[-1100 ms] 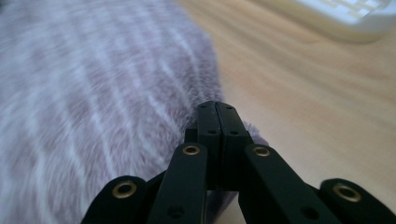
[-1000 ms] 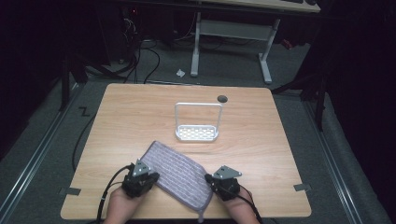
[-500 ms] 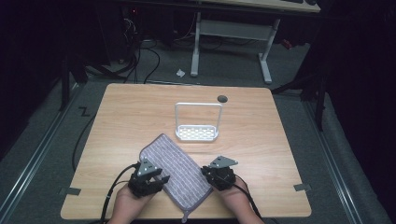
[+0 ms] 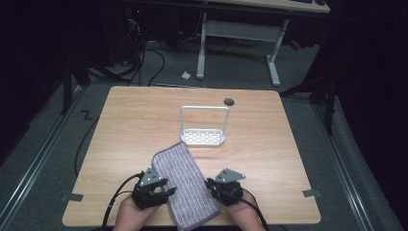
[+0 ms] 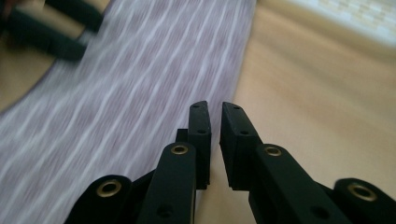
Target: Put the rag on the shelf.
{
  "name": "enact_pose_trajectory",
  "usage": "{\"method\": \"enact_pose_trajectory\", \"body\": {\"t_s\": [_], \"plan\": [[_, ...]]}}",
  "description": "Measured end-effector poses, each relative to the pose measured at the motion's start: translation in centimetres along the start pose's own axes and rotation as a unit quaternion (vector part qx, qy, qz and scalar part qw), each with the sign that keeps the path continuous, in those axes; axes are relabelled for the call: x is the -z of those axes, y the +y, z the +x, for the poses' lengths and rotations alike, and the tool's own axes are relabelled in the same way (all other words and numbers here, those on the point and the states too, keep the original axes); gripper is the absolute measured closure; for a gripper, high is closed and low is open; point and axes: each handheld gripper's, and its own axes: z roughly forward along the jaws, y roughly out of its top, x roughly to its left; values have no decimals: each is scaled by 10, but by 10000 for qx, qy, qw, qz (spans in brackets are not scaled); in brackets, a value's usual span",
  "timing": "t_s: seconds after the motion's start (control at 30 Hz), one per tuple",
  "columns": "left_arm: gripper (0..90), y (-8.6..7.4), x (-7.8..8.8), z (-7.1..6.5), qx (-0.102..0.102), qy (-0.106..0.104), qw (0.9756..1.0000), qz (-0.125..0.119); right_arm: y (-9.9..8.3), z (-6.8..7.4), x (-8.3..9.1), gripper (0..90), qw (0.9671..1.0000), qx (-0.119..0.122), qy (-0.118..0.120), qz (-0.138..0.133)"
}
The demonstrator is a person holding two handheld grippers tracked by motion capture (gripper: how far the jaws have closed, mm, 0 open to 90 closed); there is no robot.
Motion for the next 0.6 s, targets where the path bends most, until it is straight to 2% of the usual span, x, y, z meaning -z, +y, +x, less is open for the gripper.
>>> {"method": "enact_pose_trajectory", "body": {"t_s": [0.07, 0.17, 0.23, 0.3, 0.4, 0.47, 0.5, 0.6], "plan": [[492, 1, -2, 0, 51, 18, 10000, -46, 22, -10, -21, 825, 10000, -30, 15, -2], [483, 0, -4, 3, 83, 16, 10000, 25, 45, -18, -54, 826, 9999, -51, -28, 130], [483, -3, -5, 5, 71, 48, 9999, 69, 54, -19, -69, 826, 9998, -24, 38, 211], [485, -4, -5, 7, 175, 19, 9998, 26, 56, -18, -81, 814, 9991, 47, 138, 402], [489, -5, -5, 9, 179, 82, 9998, 17, 50, -18, -79, 815, 9991, 58, 158, 384], [489, -4, -5, 8, 204, 68, 9998, 11, 44, -18, -71, 815, 9990, 147, 130, 408], [486, -3, -7, 8, 214, 42, 9998, 12, 34, -18, -60, 814, 9990, 176, 139, 393], [485, 1, -16, 0, 73, -56, 10000, 5, 23, -21, -49, 812, 9991, 124, 161, 364]]}}
